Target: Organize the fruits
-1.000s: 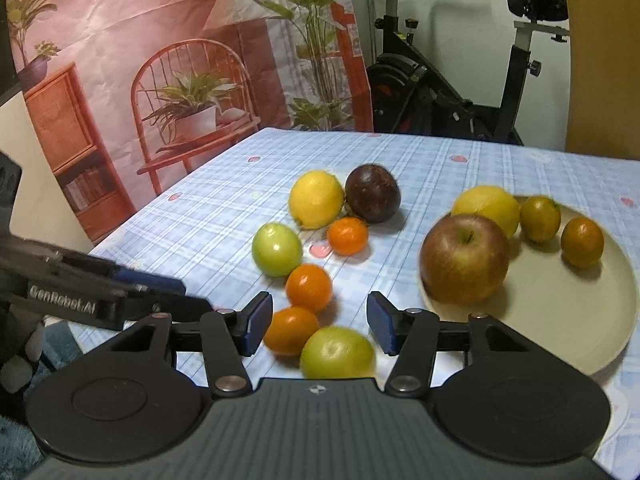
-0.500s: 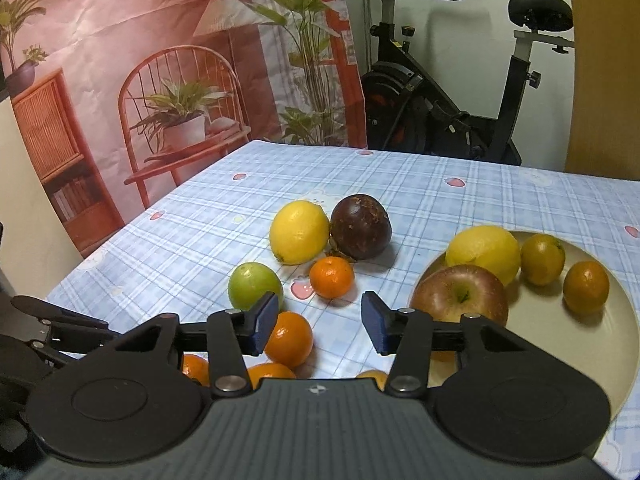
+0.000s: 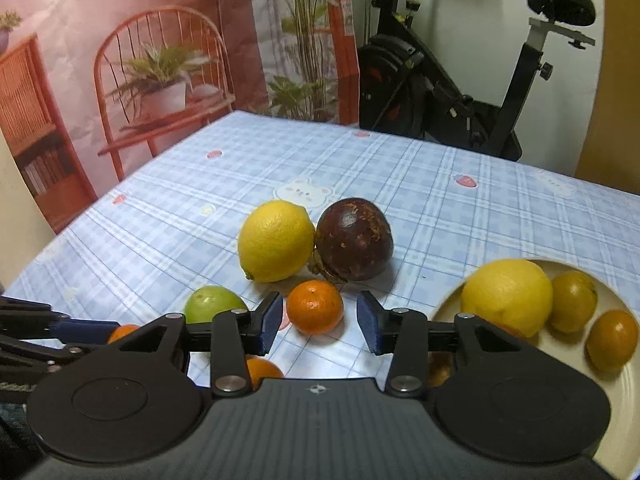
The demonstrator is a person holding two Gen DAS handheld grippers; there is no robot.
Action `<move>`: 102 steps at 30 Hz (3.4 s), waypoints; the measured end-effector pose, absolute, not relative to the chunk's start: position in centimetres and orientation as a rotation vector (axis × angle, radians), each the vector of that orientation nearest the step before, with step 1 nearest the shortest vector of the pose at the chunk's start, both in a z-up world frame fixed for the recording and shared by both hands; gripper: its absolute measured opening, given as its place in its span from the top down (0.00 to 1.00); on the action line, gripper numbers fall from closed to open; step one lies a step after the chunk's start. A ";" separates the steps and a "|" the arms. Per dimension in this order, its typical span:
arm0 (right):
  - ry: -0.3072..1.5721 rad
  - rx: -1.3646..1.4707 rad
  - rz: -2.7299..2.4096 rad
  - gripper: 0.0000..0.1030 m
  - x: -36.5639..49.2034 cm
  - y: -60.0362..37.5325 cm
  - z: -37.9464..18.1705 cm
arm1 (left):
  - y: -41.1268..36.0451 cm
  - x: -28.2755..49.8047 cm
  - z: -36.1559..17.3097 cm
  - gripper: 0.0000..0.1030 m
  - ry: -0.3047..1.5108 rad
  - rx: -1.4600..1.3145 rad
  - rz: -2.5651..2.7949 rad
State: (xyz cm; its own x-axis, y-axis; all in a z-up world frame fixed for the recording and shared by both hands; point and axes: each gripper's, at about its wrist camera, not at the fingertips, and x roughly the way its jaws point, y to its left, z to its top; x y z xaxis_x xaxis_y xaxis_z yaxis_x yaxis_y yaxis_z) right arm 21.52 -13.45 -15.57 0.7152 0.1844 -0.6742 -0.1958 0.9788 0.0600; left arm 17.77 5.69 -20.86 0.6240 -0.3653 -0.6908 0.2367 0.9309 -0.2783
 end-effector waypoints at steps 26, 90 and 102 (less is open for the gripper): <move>0.668 0.067 0.245 0.62 19.7 -14.9 -13.8 | 4.4 17.8 -17.7 0.61 0.758 -0.104 -0.368; 0.586 0.226 -0.031 0.61 6.9 -29.0 -14.6 | -13.6 16.6 -17.6 0.48 0.799 0.179 -0.758; 0.581 0.219 0.076 0.60 6.9 -25.8 -13.6 | -3.8 18.0 -13.8 0.48 0.745 -0.036 -0.545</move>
